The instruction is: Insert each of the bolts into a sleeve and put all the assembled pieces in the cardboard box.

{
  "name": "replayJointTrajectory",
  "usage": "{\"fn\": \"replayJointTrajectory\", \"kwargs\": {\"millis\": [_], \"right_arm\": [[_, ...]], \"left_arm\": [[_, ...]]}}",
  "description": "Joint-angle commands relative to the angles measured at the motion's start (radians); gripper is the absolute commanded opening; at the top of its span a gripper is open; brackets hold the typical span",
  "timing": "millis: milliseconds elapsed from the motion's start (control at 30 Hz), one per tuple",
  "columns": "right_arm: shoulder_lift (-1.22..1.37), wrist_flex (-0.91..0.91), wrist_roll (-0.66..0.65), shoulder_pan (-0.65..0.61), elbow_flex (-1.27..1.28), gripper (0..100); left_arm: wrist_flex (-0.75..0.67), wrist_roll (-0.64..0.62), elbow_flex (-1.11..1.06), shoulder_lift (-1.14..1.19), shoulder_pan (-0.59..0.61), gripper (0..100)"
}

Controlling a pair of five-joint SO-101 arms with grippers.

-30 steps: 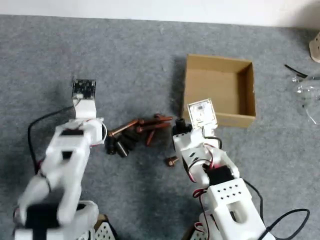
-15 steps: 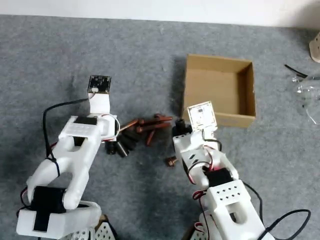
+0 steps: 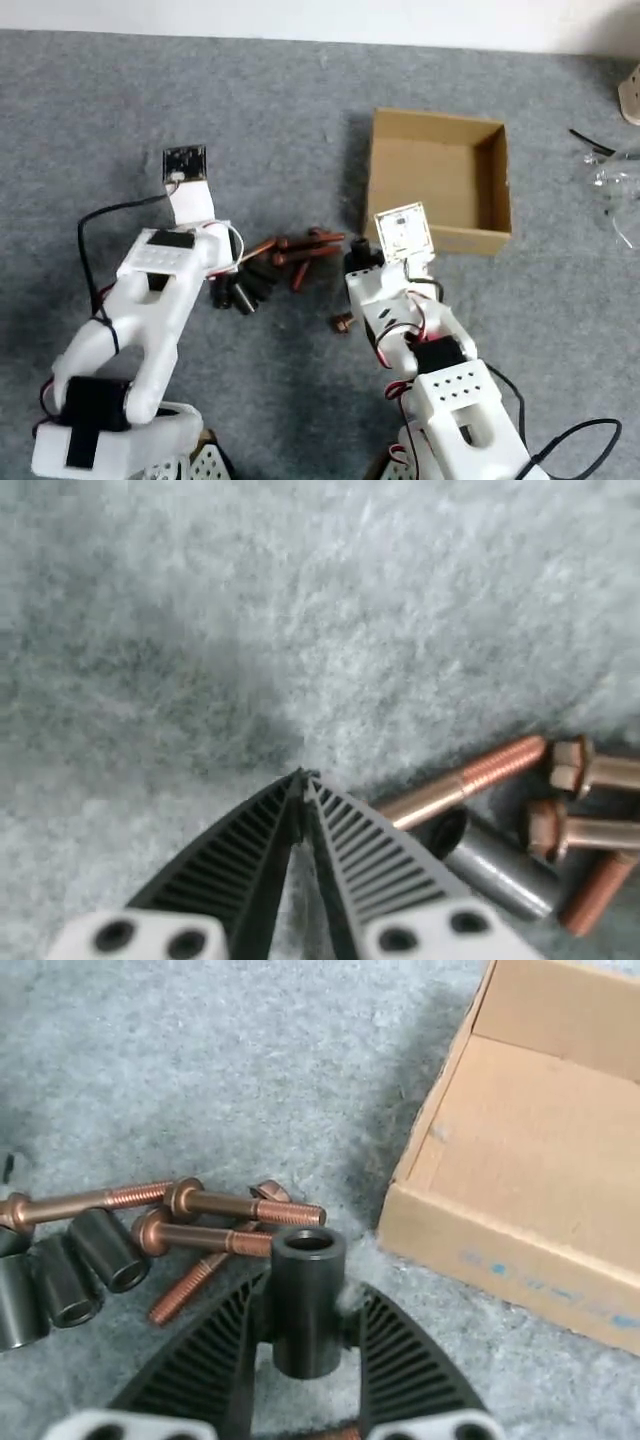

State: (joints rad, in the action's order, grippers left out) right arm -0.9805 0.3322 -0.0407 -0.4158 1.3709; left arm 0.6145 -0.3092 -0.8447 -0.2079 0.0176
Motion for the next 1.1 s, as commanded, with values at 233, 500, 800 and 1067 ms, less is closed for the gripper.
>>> {"fn": "replayJointTrajectory", "kwargs": {"millis": [233,500,800,1067], "right_arm": [[-0.027,-0.033,-0.009,0.024,-0.007,0.5],[-0.027,-0.033,-0.009,0.024,-0.007,0.5],[-0.027,-0.033,-0.009,0.024,-0.007,0.5],[-0.027,-0.033,-0.009,0.024,-0.007,0.5]], "left_arm": [[-0.002,0.143,-0.054,-0.214,-0.024,1],[0.009,0.25,0.001,-0.104,-0.065,1],[0.069,0.37,0.005,-0.101,-0.153,1],[0.084,0.425,0.005,-0.093,-0.154,1]]}}
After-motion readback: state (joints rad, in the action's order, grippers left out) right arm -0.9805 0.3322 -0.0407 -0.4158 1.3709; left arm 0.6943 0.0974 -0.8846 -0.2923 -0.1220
